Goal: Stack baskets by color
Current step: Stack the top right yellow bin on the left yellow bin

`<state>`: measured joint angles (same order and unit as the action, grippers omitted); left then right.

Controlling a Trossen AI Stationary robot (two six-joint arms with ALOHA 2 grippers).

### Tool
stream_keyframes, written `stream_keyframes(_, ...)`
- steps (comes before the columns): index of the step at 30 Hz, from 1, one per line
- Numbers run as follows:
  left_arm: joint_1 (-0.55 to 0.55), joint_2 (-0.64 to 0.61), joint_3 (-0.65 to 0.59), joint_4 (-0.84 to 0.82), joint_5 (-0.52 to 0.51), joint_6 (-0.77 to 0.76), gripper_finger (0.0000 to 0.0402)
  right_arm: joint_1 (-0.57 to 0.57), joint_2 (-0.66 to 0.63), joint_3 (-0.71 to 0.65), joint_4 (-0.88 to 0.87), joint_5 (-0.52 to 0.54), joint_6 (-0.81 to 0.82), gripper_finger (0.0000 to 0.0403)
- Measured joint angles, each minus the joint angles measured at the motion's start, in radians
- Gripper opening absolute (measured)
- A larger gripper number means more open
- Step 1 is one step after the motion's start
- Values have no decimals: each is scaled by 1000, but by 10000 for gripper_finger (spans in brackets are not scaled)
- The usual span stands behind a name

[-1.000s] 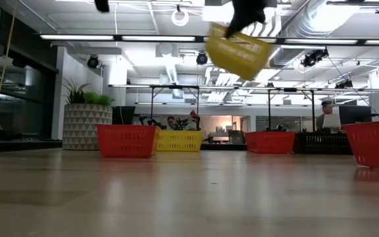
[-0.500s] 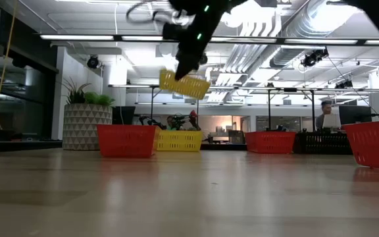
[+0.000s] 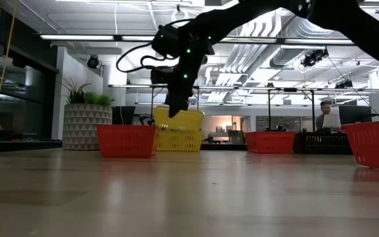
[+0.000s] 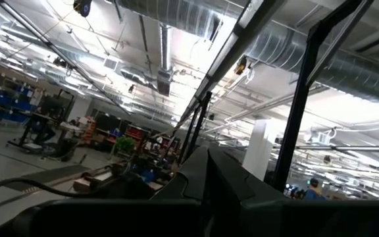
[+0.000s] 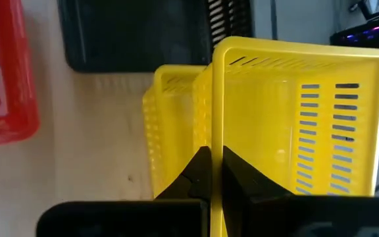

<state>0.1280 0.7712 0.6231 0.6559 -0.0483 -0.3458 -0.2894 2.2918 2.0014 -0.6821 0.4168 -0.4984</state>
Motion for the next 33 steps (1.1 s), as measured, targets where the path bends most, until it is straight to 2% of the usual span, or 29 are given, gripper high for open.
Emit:
stream_keyframes(15,0,0,0,0,0,-21,0,1,7,-3,-209,-41,1,0)
stream_keyframes(23,0,0,0,0,0,-20,0,2,7,-3,-219,-98,108,0)
stream_keyframes(30,0,0,0,0,0,-19,0,2,7,-3,-219,-98,135,0)
stream_keyframes(33,0,0,0,0,0,-19,0,2,7,-3,-220,-99,154,13)
